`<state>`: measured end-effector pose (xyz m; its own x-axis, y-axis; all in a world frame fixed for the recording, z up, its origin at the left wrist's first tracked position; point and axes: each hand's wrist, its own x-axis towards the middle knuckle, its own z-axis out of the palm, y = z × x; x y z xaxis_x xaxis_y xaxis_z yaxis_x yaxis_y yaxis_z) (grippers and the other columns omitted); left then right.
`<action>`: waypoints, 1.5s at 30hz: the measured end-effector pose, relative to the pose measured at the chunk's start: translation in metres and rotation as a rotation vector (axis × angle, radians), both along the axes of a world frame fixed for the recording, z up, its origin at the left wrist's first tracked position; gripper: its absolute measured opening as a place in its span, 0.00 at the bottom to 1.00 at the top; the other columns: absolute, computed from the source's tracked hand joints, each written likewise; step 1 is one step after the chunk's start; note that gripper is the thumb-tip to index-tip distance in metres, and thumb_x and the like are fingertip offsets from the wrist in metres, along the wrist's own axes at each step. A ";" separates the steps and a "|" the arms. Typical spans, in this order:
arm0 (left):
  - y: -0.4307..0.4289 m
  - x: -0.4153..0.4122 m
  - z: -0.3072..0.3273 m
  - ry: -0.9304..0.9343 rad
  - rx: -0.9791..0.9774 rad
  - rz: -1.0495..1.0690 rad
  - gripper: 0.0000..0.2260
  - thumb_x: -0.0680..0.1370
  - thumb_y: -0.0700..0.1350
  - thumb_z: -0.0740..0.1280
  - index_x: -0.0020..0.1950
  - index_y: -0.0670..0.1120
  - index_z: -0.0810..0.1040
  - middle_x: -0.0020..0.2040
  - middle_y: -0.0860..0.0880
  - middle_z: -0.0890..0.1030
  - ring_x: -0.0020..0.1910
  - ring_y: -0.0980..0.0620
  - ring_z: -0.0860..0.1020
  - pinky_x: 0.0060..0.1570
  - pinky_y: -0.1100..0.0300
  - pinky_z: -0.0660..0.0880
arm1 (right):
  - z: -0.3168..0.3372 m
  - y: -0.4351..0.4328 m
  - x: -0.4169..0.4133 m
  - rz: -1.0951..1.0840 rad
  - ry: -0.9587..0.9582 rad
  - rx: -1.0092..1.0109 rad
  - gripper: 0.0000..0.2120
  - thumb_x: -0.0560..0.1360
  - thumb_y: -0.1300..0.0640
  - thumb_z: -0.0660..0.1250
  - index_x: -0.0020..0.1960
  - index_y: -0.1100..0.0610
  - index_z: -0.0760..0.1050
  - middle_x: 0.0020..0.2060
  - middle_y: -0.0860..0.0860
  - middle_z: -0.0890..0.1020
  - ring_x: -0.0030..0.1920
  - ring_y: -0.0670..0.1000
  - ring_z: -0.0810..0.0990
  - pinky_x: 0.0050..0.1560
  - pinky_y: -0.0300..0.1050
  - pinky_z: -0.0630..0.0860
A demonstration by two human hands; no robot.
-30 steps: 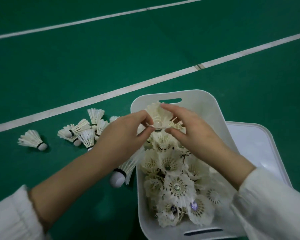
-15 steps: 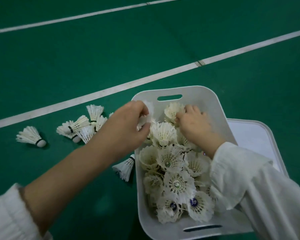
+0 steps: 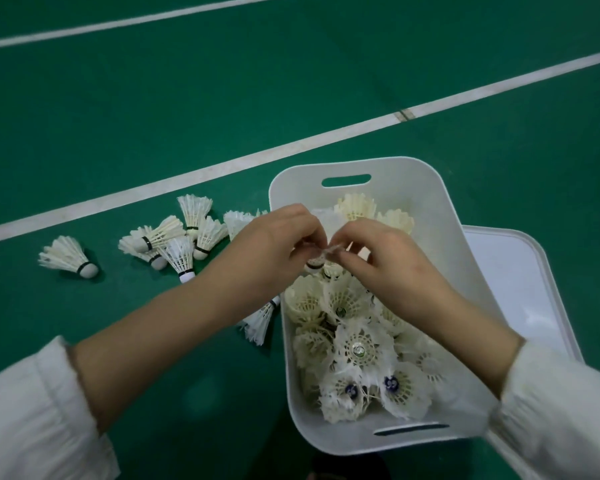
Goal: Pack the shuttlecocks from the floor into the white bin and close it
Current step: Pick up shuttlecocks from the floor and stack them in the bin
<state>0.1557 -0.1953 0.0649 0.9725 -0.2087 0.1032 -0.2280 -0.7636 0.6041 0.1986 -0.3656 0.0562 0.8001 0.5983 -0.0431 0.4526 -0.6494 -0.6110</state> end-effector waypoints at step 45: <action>0.210 0.005 -0.126 0.198 0.464 0.341 0.33 0.72 0.28 0.59 0.74 0.48 0.58 0.71 0.44 0.63 0.63 0.44 0.67 0.55 0.51 0.70 | -0.074 0.196 -0.050 0.120 -0.020 -0.528 0.10 0.77 0.56 0.60 0.56 0.59 0.71 0.52 0.56 0.75 0.54 0.58 0.74 0.49 0.50 0.72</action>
<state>0.1612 0.0150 -0.0612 0.9839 0.1381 -0.1135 0.1585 -0.9675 0.1969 0.1490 -0.1700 -0.0181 0.7311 0.5868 -0.3481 0.5510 -0.8087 -0.2060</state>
